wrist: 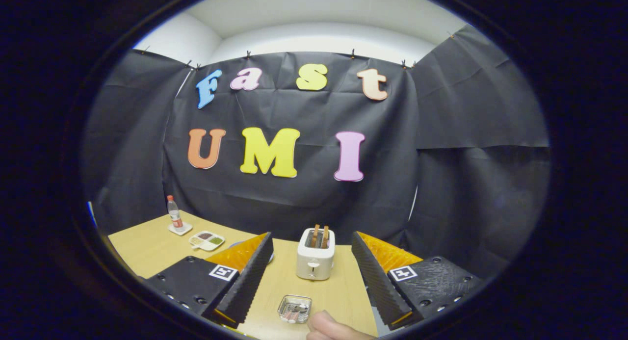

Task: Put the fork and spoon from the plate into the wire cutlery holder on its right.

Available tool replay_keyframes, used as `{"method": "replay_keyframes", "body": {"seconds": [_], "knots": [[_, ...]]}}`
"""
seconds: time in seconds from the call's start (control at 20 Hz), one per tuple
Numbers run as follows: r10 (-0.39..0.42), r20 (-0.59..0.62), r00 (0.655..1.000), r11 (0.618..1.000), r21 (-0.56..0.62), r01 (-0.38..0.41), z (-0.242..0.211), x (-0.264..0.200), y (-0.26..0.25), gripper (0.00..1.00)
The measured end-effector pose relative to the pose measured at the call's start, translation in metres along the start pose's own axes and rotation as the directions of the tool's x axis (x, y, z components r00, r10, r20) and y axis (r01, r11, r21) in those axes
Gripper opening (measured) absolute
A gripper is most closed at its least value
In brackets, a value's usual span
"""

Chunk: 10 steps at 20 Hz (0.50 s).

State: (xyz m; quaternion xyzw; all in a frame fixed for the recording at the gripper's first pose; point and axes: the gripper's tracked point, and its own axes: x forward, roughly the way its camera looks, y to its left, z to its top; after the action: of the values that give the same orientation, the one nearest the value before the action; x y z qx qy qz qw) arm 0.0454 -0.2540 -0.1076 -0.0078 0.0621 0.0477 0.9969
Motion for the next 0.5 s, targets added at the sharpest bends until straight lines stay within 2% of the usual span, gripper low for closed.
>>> {"method": "replay_keyframes", "body": {"seconds": [0.5], "knots": [[-0.001,-0.029,1.0,1.0,-0.015,0.001,-0.0077,0.0003,0.013,0.96]]}}
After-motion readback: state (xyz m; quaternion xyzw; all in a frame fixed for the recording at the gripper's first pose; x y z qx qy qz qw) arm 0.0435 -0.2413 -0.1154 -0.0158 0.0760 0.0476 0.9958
